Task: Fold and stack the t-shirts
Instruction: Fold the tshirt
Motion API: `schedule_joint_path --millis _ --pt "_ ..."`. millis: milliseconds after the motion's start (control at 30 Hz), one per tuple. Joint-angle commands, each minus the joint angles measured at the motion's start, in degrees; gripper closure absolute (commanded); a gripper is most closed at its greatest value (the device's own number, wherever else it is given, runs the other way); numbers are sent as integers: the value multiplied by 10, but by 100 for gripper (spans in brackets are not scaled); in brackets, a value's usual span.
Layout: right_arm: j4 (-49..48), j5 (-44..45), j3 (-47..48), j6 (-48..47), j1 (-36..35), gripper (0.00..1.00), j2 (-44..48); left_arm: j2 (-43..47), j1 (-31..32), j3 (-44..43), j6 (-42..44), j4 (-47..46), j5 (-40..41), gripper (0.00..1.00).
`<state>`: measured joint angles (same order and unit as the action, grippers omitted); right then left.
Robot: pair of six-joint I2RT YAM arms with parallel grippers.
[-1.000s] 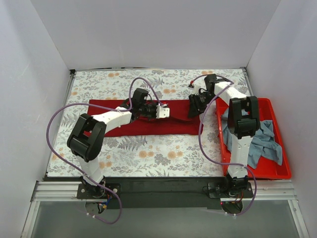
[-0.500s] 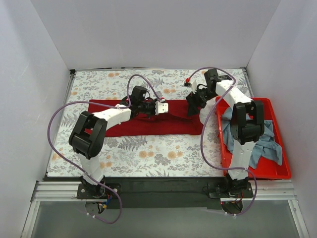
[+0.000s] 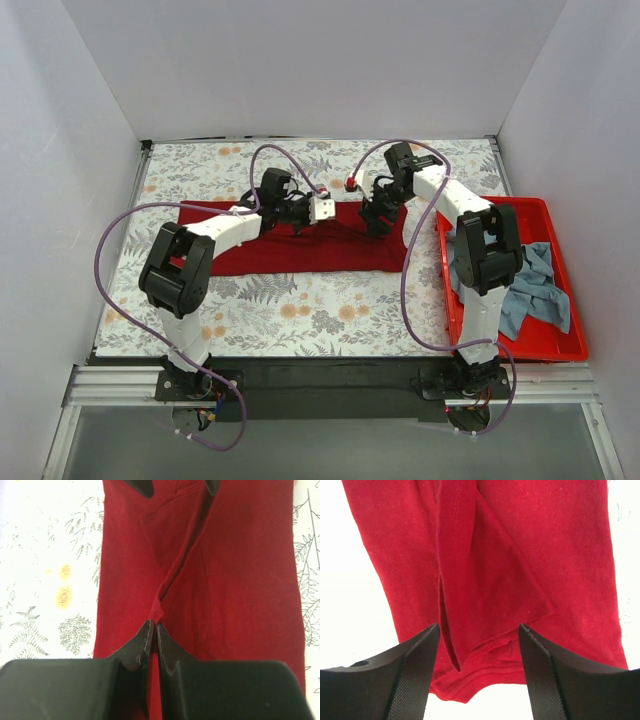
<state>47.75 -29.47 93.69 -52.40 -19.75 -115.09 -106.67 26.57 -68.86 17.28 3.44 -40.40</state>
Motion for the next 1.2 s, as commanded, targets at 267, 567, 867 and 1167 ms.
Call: schedule_joint_path --millis 267,567,867,1167 --pt "-1 15 6 -42 -10 28 35 -12 -25 -29 -12 0 -15 100" --pt "31 -12 5 -45 -15 28 38 -17 -27 -30 -12 -3 -13 100" --pt "48 -17 -12 -52 -26 20 63 -27 -30 -41 -18 -4 -13 100" --pt "-16 49 -66 -36 -43 28 57 -38 -39 -52 -31 -1 -18 100"
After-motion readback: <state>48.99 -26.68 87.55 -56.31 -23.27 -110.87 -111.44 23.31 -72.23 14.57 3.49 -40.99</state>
